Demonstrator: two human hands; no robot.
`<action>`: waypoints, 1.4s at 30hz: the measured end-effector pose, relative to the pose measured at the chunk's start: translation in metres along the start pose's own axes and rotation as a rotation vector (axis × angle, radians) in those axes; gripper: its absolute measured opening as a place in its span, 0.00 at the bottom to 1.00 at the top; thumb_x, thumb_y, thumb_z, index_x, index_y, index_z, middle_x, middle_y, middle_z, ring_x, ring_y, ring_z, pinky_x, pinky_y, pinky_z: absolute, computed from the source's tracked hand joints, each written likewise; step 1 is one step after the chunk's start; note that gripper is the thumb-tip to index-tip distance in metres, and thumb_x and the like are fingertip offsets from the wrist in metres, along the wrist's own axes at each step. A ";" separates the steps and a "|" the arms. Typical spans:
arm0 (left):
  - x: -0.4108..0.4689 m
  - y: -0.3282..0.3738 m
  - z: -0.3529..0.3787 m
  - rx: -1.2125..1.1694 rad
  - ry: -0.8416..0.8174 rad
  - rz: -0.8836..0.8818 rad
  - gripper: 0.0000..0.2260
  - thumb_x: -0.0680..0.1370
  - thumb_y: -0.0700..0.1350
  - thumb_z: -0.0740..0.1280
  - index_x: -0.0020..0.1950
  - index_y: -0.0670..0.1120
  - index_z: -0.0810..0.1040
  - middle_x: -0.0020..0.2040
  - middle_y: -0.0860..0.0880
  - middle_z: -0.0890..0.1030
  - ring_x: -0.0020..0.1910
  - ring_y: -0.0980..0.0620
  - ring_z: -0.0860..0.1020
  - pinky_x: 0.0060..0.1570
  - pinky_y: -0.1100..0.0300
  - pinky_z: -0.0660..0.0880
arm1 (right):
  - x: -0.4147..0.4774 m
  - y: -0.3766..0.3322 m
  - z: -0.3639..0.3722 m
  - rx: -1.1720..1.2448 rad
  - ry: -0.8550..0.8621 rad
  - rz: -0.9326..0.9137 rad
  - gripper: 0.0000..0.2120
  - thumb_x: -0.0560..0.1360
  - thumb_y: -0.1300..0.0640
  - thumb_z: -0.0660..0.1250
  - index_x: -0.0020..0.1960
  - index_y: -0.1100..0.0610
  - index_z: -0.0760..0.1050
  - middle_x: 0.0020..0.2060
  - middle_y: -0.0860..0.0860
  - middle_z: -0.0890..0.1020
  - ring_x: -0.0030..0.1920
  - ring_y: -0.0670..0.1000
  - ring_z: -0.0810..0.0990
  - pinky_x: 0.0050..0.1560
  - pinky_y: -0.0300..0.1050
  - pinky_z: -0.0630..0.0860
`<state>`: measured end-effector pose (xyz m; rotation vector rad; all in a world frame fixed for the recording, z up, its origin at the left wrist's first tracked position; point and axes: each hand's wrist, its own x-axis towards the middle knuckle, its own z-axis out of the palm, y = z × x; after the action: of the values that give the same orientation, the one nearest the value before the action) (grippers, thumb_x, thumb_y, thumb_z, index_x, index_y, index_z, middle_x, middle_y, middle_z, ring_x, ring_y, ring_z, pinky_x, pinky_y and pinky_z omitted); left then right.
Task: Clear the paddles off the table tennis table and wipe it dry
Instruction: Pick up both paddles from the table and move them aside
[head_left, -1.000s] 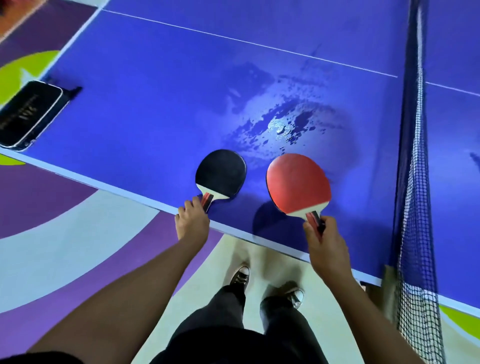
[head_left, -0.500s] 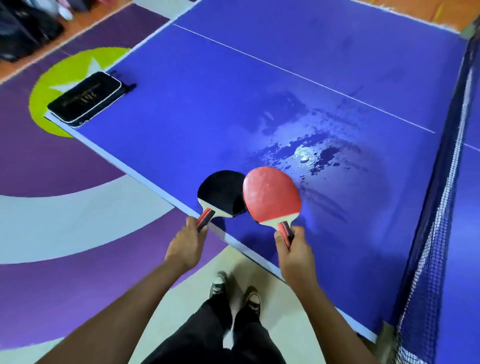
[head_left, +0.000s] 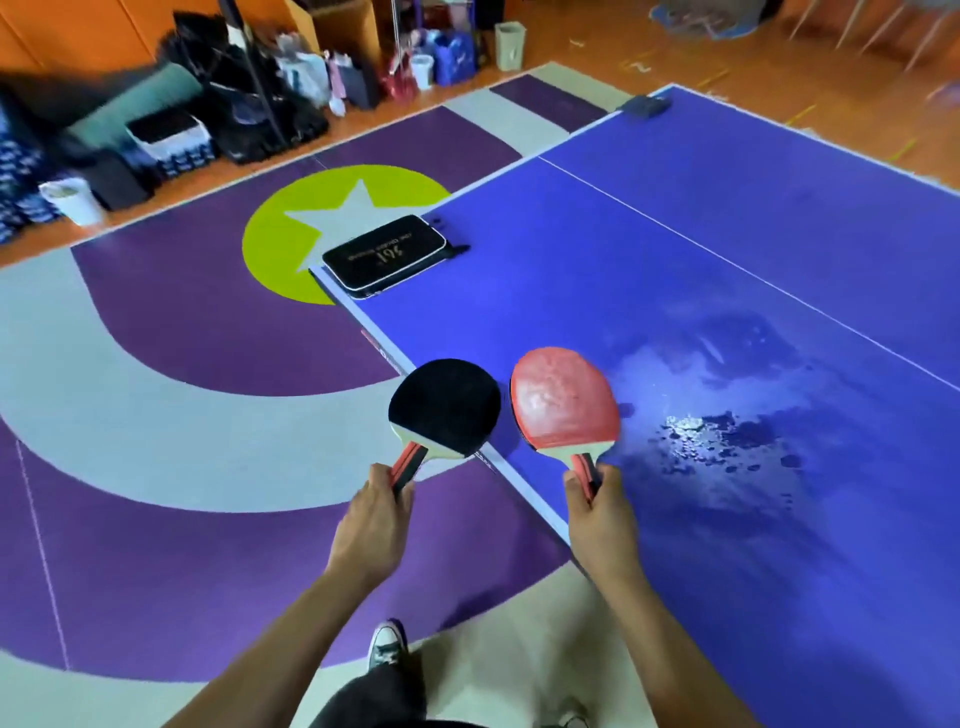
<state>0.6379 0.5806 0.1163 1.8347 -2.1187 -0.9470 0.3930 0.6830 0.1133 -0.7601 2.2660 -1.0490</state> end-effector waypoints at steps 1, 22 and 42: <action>0.011 -0.013 -0.014 -0.010 0.007 0.006 0.12 0.85 0.55 0.56 0.49 0.48 0.62 0.41 0.45 0.75 0.36 0.42 0.72 0.34 0.50 0.65 | 0.001 -0.014 0.018 0.024 0.001 0.024 0.11 0.82 0.50 0.65 0.56 0.57 0.71 0.39 0.47 0.78 0.44 0.60 0.77 0.42 0.52 0.69; 0.301 -0.096 -0.171 0.095 -0.041 0.063 0.12 0.85 0.56 0.55 0.46 0.50 0.62 0.38 0.49 0.75 0.33 0.49 0.72 0.30 0.55 0.64 | 0.144 -0.193 0.257 0.111 0.024 0.217 0.12 0.83 0.49 0.63 0.57 0.58 0.69 0.38 0.52 0.79 0.37 0.55 0.80 0.36 0.51 0.74; 0.601 -0.071 -0.179 0.343 -0.478 0.373 0.13 0.85 0.53 0.59 0.51 0.46 0.59 0.49 0.42 0.82 0.52 0.38 0.81 0.42 0.50 0.71 | 0.245 -0.312 0.380 0.166 0.367 0.578 0.07 0.83 0.49 0.62 0.53 0.51 0.68 0.41 0.50 0.79 0.45 0.61 0.80 0.50 0.57 0.77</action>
<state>0.6576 -0.0469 0.0571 1.3374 -2.9382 -1.0524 0.5540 0.1584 0.0943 0.1774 2.4264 -1.1242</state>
